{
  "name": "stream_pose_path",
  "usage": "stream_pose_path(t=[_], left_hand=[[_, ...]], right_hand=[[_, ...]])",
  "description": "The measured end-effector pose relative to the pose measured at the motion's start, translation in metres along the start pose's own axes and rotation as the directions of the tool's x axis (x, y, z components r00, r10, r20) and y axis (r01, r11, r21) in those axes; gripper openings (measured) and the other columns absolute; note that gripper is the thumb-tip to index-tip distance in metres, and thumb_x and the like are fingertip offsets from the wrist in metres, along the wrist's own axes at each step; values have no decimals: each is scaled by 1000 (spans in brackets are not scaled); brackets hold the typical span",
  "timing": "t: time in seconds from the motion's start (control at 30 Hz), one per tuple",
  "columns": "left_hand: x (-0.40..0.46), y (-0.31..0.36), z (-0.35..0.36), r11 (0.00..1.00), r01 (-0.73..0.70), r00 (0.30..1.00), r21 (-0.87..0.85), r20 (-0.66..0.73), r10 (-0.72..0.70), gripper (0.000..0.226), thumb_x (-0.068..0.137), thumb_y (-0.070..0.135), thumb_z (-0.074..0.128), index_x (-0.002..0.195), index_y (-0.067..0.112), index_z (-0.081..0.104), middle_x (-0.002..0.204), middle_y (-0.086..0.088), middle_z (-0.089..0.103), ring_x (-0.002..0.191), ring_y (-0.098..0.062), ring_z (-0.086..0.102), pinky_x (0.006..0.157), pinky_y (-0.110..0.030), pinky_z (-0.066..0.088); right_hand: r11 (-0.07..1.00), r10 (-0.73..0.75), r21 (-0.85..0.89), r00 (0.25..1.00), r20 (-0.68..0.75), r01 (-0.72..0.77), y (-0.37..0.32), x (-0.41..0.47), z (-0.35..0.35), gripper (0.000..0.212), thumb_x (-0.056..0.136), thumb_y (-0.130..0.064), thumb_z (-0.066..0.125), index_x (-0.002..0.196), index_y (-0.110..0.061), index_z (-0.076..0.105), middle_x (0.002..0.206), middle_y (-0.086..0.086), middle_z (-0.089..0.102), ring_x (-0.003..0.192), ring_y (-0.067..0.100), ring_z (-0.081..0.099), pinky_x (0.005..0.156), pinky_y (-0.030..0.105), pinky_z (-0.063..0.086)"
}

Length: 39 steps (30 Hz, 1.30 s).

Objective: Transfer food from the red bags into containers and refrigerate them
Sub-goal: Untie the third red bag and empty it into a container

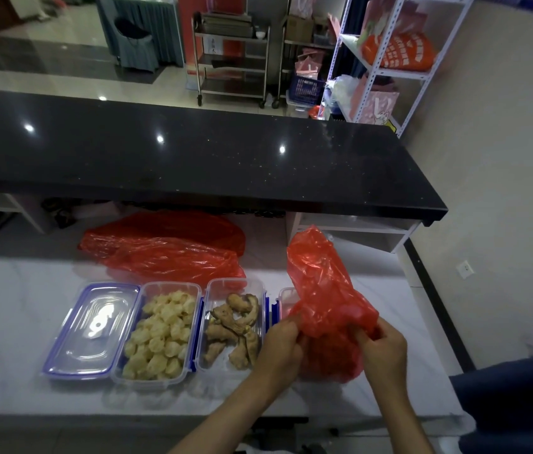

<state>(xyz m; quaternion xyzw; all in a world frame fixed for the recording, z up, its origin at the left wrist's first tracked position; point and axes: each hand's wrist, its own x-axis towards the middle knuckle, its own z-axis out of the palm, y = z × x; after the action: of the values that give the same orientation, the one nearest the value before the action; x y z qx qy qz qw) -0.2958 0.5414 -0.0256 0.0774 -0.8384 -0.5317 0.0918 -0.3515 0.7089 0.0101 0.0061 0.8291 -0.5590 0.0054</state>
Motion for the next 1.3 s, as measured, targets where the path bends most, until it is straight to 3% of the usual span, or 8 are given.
stream_pose_path(t=[0.17, 0.37, 0.53, 0.63, 0.73, 0.9, 1.03, 1.3], left_hand=[[0, 3, -4, 999, 40, 998, -25, 53, -39, 24, 102, 26, 57, 124, 33, 63, 110, 22, 67, 106, -2, 65, 99, -37, 56], [-8, -13, -10, 993, -111, 976, 35, 194, 102, 103, 93, 55, 67, 157, 53, -14, 163, 10, 33, 139, -8, 49, 113, -31, 43], [-6, -19, -8, 790, -516, 851, 331, 308, 426, 68, 106, 42, 48, 156, 59, 6, 169, -4, 23, 131, -22, 55, 109, -41, 50], [-4, -17, -8, 846, -460, 867, 269, 344, 361, 52, 104, 39, 50, 152, 56, 35, 163, 3, 38, 138, -17, 51, 116, -33, 45], [-1, -22, -4, 941, -298, 953, 163, 102, 284, 42, 100, 21, 46, 138, 23, 64, 139, -5, 64, 123, -23, 64, 102, -41, 55], [1, -21, -11, 972, -144, 987, 185, 103, 127, 57, 103, 45, 54, 155, 23, 42, 152, 4, 52, 138, -5, 47, 119, -36, 42], [-1, -17, -14, 973, -113, 949, 199, 313, 46, 90, 96, 52, 63, 163, 39, 4, 163, 15, 27, 142, -2, 33, 119, -31, 28], [5, -20, -22, 985, -144, 987, 94, -54, 149, 74, 94, -6, 64, 154, 28, 37, 142, 11, 59, 127, -2, 57, 113, -8, 35]], right_hand=[[997, 64, 55, 997, -37, -62, 6, 4, 11, 15, 92, -28, 74, 82, -17, 75, 75, 0, 75, 78, 22, 72, 70, 35, 60], [962, 245, 145, 966, -86, -231, 25, 8, 14, 17, 97, -30, 67, 89, -17, 75, 84, 5, 76, 85, 26, 72, 80, 46, 61], [944, 300, 158, 952, -58, -289, 26, 14, 21, 13, 97, -26, 66, 94, -17, 75, 88, 4, 77, 88, 28, 73, 82, 47, 62], [945, 277, 186, 961, -10, -270, 23, 12, 20, 13, 97, -30, 66, 99, -21, 75, 94, 2, 77, 91, 23, 72, 83, 43, 60], [967, 166, 180, 983, 78, -178, 22, 6, 11, 18, 91, -32, 74, 106, -22, 74, 97, -3, 78, 90, 14, 73, 77, 29, 60], [979, 116, 112, 919, 378, -170, 35, -4, -10, 30, 82, -30, 82, 111, -30, 70, 101, -13, 77, 93, 6, 74, 69, 22, 60], [993, 115, 5, 952, 283, -122, 42, -2, -11, 28, 84, -44, 71, 103, -24, 75, 92, -10, 79, 89, 13, 76, 72, 23, 61], [997, 6, -75, 992, 122, 4, 29, 0, -5, 27, 101, -40, 57, 85, -25, 73, 81, -6, 75, 80, 15, 72, 71, 35, 63]])
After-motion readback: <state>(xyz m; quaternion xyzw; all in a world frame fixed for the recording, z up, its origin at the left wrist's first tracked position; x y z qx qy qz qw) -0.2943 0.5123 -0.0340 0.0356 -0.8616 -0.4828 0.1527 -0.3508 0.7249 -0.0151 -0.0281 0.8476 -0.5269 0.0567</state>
